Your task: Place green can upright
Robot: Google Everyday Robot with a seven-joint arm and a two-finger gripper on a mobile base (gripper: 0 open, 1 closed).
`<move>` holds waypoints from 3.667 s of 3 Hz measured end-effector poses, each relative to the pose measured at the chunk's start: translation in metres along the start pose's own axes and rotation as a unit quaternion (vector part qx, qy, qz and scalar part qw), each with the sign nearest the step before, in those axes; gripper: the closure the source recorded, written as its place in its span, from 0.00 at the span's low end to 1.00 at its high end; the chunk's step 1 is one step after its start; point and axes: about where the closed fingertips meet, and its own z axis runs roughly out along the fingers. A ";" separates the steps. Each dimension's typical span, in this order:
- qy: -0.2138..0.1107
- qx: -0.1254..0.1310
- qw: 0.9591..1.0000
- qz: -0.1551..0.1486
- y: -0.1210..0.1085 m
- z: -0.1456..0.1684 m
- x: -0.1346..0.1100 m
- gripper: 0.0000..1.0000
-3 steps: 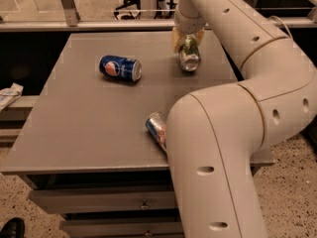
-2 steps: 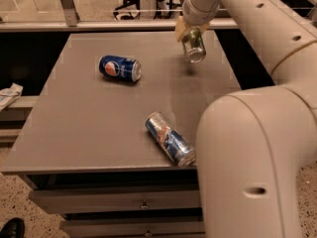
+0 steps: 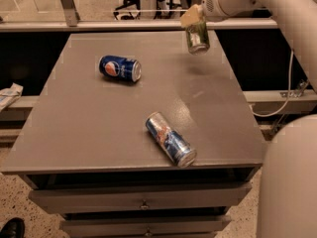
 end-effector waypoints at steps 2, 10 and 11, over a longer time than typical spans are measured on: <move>-0.126 -0.110 0.984 -0.055 0.027 -0.019 -0.028 1.00; -0.324 -0.235 0.855 -0.329 0.030 -0.029 0.015 1.00; -0.334 -0.253 0.856 -0.302 0.028 -0.027 0.021 1.00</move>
Offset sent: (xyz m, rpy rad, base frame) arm -0.0040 0.0007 0.0198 0.1395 -0.1268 0.1046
